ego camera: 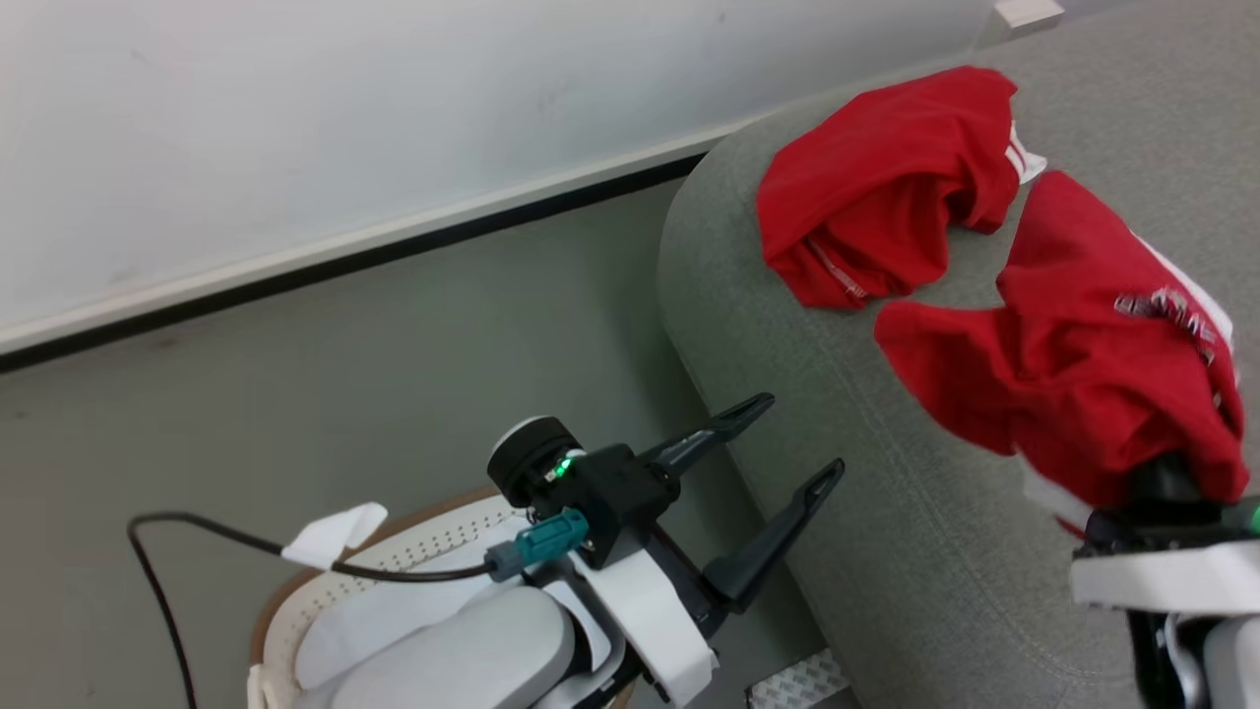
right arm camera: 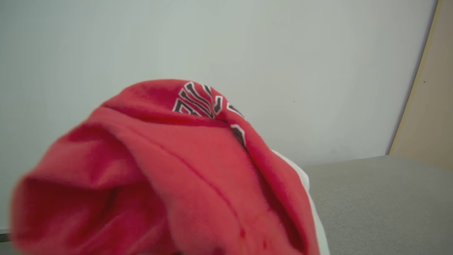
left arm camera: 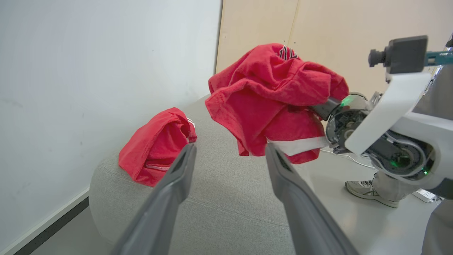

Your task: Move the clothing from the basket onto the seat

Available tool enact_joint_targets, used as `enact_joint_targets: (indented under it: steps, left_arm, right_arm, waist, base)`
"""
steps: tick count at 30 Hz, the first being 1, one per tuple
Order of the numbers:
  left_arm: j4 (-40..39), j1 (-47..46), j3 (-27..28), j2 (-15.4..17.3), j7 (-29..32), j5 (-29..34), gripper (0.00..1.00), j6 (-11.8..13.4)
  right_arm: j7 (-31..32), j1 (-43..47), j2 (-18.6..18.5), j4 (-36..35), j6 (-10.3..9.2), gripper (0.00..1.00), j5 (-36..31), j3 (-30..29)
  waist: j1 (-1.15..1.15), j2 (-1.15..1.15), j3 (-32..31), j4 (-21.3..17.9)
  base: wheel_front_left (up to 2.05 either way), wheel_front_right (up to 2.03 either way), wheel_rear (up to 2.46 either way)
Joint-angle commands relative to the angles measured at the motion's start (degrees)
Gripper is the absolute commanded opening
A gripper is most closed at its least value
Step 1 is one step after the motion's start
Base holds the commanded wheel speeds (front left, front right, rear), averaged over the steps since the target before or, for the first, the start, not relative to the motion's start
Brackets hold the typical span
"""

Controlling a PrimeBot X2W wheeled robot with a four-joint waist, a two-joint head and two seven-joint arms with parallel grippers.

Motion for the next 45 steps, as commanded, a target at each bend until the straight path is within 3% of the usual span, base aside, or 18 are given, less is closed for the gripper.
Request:
enact_joint_targets:
  steps: [1,6,14,23,32,34,37,38,40,41,42,43,45]
  left_arm:
    - [-0.18,-0.51,0.11,0.41,0.11,0.58,1.0,-0.17]
    - [-1.16,-1.95,-0.31,1.59,1.49,1.23,1.0,-0.72]
    - [-3.55,-4.8,0.45,4.41,3.35,2.04,1.0,-1.24]
    - [-5.7,-8.43,2.09,7.52,4.3,2.88,1.0,-1.5]
    - [-6.34,-10.74,3.63,8.24,3.52,3.21,1.0,-1.41]
    - [-5.94,-10.76,3.8,7.83,3.02,2.95,1.0,-1.38]
    - [-5.15,-10.67,4.01,7.29,2.07,2.54,1.0,-1.32]
    - [-4.86,-10.61,4.07,7.09,1.87,2.46,1.0,-1.25]
    - [-4.26,-10.5,4.15,6.99,1.46,2.19,1.0,-1.18]
    - [-3.99,-10.46,4.2,6.97,1.4,2.03,1.0,-1.12]
    - [-3.78,-10.44,4.27,6.95,1.27,1.96,1.0,-1.07]
    - [-3.52,-10.37,4.33,6.92,1.01,1.9,1.0,-1.02]
    - [-3.03,-10.02,4.38,6.81,0.75,1.64,1.0,-0.96]
  right_arm:
    - [0.28,-1.4,-0.58,-0.11,-0.13,0.0,-0.03,-0.54]
    - [3.42,-7.08,-2.22,1.53,-0.13,0.0,0.44,-4.23]
    - [10.05,-16.17,-4.92,2.53,-0.13,0.0,-4.13,-16.47]
    - [14.3,-23.6,-11.41,8.1,-0.13,0.0,-5.05,-24.62]
    - [25.61,-29.03,-19.66,20.02,-0.14,0.0,-9.25,-27.28]
    - [28.83,-29.37,-19.77,22.23,-0.14,0.13,-10.56,-27.75]
    - [31.55,-29.49,-19.65,23.98,-0.14,0.22,-12.03,-28.81]
    - [32.43,-29.35,-19.24,24.44,-0.14,0.29,-12.04,-28.71]
    - [34.29,-29.07,-18.71,25.13,-0.13,0.25,-12.68,-28.68]
    - [34.79,-28.96,-18.35,25.06,-0.13,0.33,-13.01,-28.6]
    - [34.92,-28.87,-17.96,24.74,-0.13,0.62,-13.36,-28.54]
    - [34.82,-28.66,-17.74,24.51,-0.13,0.98,-13.66,-28.42]
    - [34.88,-28.4,-17.5,24.36,-0.13,1.0,-13.72,-27.76]
  waist:
    - [0.0,0.0,1.0,0.57]
    - [0.0,0.0,5.37,2.66]
    - [0.0,0.0,14.1,7.35]
    - [0.0,0.0,23.39,11.92]
    - [0.0,0.0,28.99,15.08]
    - [0.0,0.0,29.18,15.66]
    - [0.0,0.0,28.91,16.26]
    - [0.0,0.0,28.7,16.4]
    - [0.0,0.0,28.09,16.5]
    - [0.0,0.0,27.73,16.5]
    - [0.0,0.0,27.33,16.49]
    - [0.0,0.0,26.83,16.45]
    - [0.0,0.0,25.71,16.27]
  base:
    - [0.0,0.0,0.0]
    - [0.0,0.0,0.0]
    - [0.0,0.0,0.0]
    - [0.0,0.0,0.0]
    - [0.0,0.0,0.0]
    - [0.0,0.0,0.0]
    - [0.0,0.0,0.0]
    - [0.0,0.0,0.0]
    - [0.0,0.0,0.0]
    - [0.0,0.0,0.0]
    - [0.0,0.0,0.0]
    - [0.0,0.0,0.0]
    - [0.0,0.0,0.0]
